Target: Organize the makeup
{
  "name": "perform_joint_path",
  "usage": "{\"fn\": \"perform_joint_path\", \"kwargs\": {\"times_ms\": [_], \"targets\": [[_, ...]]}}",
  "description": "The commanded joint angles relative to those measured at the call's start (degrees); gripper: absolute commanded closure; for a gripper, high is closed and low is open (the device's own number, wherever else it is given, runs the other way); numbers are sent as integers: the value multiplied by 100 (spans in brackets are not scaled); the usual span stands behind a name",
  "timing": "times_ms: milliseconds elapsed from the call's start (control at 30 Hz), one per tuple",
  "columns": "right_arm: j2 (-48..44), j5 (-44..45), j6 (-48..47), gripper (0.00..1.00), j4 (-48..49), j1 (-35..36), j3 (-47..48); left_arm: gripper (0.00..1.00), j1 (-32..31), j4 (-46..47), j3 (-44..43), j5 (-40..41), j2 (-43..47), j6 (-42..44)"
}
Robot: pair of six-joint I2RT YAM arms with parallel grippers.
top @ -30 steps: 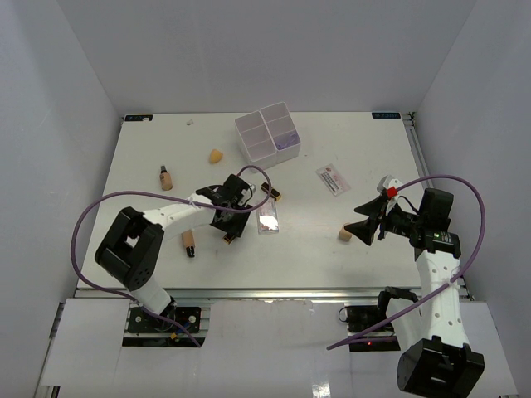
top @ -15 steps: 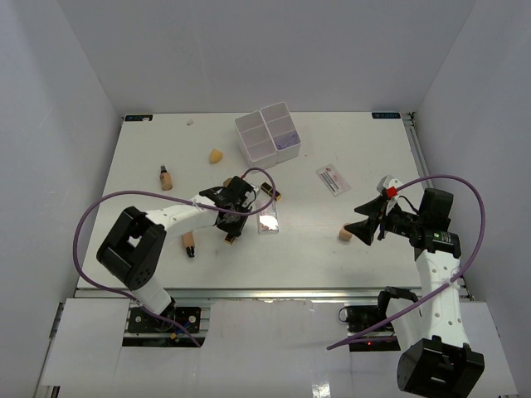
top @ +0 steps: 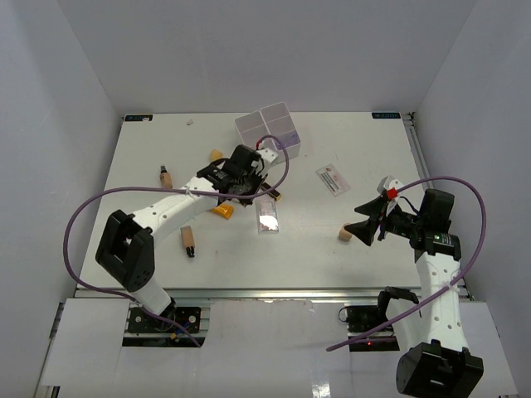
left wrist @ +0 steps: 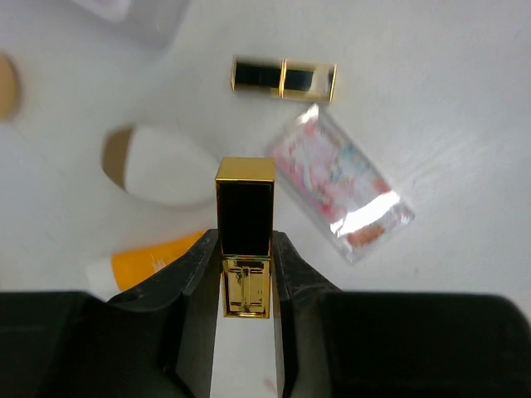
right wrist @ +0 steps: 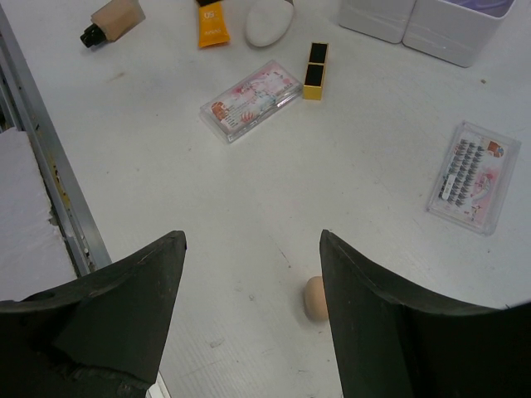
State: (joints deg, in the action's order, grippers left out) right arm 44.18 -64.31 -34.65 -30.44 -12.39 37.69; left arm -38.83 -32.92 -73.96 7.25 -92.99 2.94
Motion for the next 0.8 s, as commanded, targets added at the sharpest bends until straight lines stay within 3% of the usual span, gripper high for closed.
{"fn": "perform_joint_path", "kwargs": {"times_ms": [0,233,367,767], "targets": [[-92,-186,20,28,2,-27,28,94,-28,120,-1235,48,-601,1549],[-85,-259,29,28,3,-34,9,96,-18,85,-3371,535,-2263,2956],[-60,-286,29,28,-6,-28,10,95,16,264,-4051,723,-2889,3461],[-20,-263,20,28,3,-27,-2,92,409,787,-4173,613,-3312,3512]]}}
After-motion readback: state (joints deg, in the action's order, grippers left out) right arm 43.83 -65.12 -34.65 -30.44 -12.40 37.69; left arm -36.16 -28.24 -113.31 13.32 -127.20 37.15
